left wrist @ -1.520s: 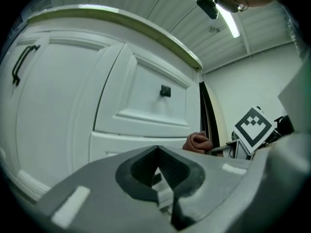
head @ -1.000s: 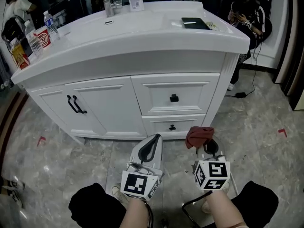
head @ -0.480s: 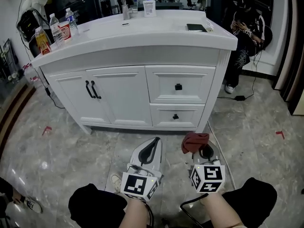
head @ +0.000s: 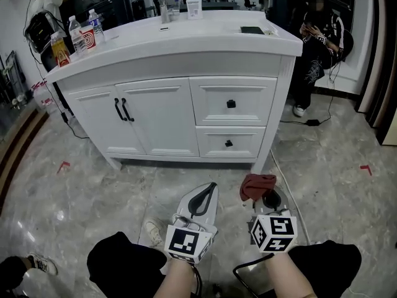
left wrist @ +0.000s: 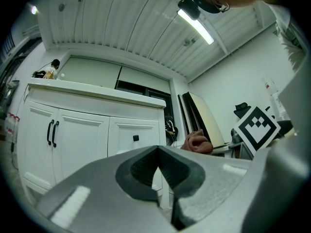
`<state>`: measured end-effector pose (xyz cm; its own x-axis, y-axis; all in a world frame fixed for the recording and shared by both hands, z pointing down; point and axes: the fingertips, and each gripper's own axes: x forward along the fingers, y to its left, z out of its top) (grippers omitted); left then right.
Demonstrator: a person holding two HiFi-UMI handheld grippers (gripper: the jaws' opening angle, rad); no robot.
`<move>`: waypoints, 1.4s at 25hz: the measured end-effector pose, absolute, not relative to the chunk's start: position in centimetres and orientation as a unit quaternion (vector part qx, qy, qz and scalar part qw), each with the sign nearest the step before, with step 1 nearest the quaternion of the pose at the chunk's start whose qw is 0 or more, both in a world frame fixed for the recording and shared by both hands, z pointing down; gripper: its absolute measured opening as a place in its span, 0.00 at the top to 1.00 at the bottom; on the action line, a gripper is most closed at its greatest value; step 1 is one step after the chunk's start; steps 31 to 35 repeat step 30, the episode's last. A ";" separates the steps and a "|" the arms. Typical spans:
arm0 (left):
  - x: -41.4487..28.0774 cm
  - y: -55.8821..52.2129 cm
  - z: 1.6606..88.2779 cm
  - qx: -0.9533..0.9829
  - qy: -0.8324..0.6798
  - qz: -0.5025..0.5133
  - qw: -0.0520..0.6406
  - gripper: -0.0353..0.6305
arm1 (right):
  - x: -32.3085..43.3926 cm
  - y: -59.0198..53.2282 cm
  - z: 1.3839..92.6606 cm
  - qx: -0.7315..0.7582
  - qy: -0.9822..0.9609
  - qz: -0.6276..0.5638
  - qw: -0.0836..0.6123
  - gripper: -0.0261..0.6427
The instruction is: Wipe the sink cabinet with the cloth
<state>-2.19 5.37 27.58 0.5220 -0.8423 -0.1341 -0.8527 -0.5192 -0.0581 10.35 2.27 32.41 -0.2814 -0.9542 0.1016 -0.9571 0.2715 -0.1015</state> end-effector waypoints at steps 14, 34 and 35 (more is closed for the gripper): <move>-3.8 6.0 28.5 -0.867 0.493 0.048 0.051 0.95 | 8.3 3.4 32.3 0.592 -0.804 0.054 0.023 0.85; -2.9 5.7 29.9 -0.873 0.485 0.032 0.049 0.95 | 8.1 3.2 33.2 0.585 -0.807 0.080 0.014 0.85; -2.9 5.7 29.9 -0.873 0.485 0.032 0.049 0.95 | 8.1 3.2 33.2 0.585 -0.807 0.080 0.014 0.85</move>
